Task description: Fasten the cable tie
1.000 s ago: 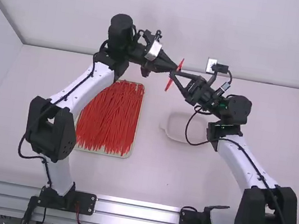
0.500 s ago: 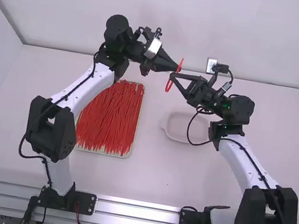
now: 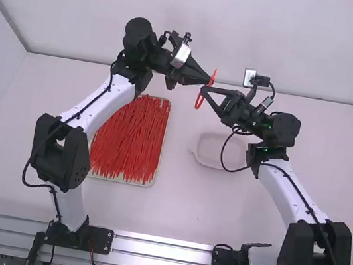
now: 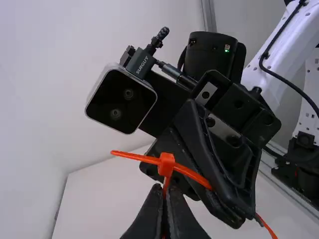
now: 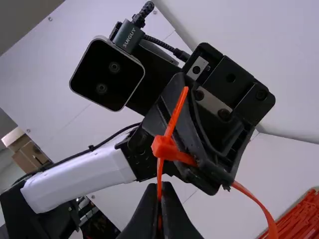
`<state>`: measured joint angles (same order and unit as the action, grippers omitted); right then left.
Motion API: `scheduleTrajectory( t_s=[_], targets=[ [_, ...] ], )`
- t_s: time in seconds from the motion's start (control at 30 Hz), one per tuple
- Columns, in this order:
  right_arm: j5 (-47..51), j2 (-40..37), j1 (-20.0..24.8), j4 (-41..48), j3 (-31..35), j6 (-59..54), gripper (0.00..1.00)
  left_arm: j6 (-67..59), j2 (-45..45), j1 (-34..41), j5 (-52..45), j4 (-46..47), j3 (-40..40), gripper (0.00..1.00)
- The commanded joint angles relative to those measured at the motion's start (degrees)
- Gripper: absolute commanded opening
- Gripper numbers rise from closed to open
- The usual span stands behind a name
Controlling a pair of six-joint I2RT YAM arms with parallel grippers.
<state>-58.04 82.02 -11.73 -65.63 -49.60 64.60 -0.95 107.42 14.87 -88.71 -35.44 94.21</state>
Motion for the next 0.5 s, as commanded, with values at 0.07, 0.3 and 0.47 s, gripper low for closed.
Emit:
scheduleTrajectory(
  t_s=[0.07,0.3,0.47],
  targets=[
    [0.2,0.0,0.1,0.0,-1.1,0.1,0.0,0.8,-0.4,0.1,-1.0,-0.4,0.0,0.07],
    [0.4,0.0,0.4,0.0,-1.1,0.1,0.0,0.7,-0.4,0.1,-1.0,-0.4,0.0,0.02],
    [1.0,0.0,0.4,0.0,-1.1,0.1,0.0,0.7,-0.4,0.1,-1.0,-0.4,0.0,0.02]
  ],
)
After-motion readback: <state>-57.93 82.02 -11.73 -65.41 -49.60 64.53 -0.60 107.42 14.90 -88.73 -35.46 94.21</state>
